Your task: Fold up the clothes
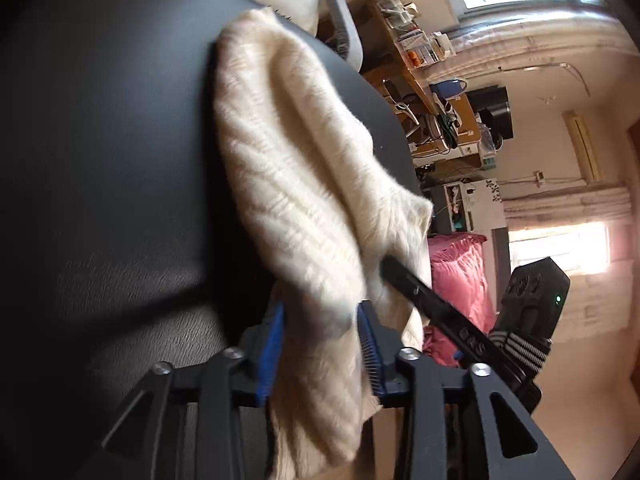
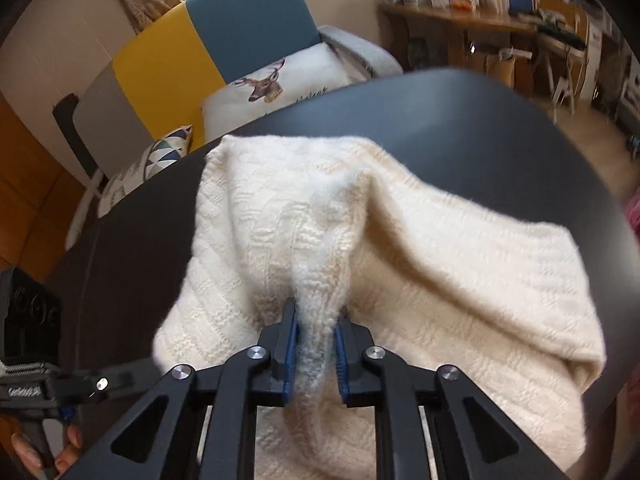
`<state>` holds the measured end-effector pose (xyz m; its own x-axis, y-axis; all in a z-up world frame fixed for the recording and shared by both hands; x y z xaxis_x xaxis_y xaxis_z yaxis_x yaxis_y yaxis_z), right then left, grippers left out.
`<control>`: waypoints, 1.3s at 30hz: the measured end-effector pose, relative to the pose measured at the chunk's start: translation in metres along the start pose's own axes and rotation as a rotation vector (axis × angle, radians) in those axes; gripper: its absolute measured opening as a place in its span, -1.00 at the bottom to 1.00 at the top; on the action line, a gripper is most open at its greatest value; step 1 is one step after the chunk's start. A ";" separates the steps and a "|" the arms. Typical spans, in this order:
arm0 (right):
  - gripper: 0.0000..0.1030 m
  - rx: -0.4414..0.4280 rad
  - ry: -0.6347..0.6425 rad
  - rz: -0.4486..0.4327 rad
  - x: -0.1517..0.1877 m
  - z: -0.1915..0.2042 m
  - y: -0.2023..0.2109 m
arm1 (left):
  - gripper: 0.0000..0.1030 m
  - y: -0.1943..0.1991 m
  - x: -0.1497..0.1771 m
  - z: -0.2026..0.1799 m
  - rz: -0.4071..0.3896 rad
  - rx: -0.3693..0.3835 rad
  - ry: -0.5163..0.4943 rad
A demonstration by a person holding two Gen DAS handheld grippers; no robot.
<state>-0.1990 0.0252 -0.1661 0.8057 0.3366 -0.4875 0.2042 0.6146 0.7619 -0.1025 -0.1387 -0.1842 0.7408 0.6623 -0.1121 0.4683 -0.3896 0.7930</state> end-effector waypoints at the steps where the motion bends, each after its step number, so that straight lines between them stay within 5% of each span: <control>1: -0.72 0.020 0.004 -0.002 -0.002 -0.003 -0.001 | -0.07 0.003 0.008 0.007 -0.010 0.008 0.010; 6: -0.72 -0.020 -0.062 0.032 0.003 -0.024 -0.011 | -0.07 0.003 0.056 0.024 0.003 0.015 -0.054; 12: -0.67 -0.077 -0.111 0.028 0.008 -0.032 -0.008 | -0.41 -0.006 0.101 0.011 -0.005 -0.052 -0.286; 17: -0.60 -0.115 -0.133 0.042 0.010 -0.034 -0.007 | -0.41 -0.026 0.118 -0.012 0.011 -0.089 -0.421; 22: -0.49 -0.150 -0.110 0.071 0.012 -0.035 -0.010 | -0.41 -0.032 0.119 -0.011 0.008 -0.109 -0.390; 24: -0.49 -0.152 -0.101 0.083 0.012 -0.035 -0.011 | -0.72 -0.031 0.121 -0.008 -0.005 -0.127 -0.386; 28: -0.68 -0.117 -0.064 0.056 0.013 -0.033 -0.006 | -0.84 -0.030 0.119 0.004 0.009 -0.089 -0.291; 33: -0.76 -0.084 -0.024 -0.010 0.014 -0.021 0.005 | -1.00 0.010 0.113 0.012 -0.101 -0.081 -0.250; 39: -0.76 -0.110 -0.094 -0.049 0.017 -0.025 0.010 | -1.00 0.080 0.069 0.038 -0.244 -0.077 -0.195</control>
Point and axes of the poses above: each gripper's, at about its wrist camera, not at the fingertips, and y roughly against the way its jaws point, z to its left, x to its underside, the point moved 2 cm from there along -y, roughly the way its jaws point, and after that the axes turned 14 degrees about -x, right-handed, at the moved point
